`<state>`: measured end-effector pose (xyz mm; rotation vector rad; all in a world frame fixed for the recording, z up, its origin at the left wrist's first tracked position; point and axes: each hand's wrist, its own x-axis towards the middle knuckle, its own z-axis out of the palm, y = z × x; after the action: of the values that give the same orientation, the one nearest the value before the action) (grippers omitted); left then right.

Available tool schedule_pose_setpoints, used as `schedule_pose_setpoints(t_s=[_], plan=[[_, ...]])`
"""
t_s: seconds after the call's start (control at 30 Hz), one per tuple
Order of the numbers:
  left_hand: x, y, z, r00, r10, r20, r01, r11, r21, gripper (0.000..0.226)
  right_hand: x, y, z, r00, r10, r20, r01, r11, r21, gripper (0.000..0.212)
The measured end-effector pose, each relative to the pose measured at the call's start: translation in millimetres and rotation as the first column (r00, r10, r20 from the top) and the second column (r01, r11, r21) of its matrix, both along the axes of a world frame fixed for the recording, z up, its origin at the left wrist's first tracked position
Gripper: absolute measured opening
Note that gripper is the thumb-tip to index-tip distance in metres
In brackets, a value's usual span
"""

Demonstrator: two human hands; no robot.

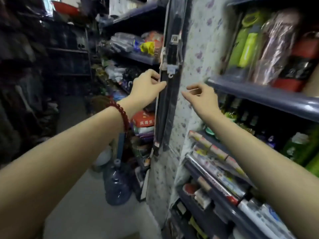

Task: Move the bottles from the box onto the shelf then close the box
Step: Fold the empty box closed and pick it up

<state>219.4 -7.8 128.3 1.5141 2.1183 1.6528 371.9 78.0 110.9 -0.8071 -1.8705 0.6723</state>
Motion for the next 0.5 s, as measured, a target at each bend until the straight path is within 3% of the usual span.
schedule_pose_setpoints(t_s=[0.23,0.5], plan=[[-58,2,-161,0.982,0.14,0.125,-0.102,0.957,-0.272,0.032,-64,15,-168,0.982,0.152,0.116,-0.12,0.961,-0.249,0.016],[-114,-18,-380,0.883,0.386,0.267,-0.19,0.814,-0.549,0.031,-110,28,-369,0.891,0.395,0.225,-0.235,0.823,-0.517,0.027]])
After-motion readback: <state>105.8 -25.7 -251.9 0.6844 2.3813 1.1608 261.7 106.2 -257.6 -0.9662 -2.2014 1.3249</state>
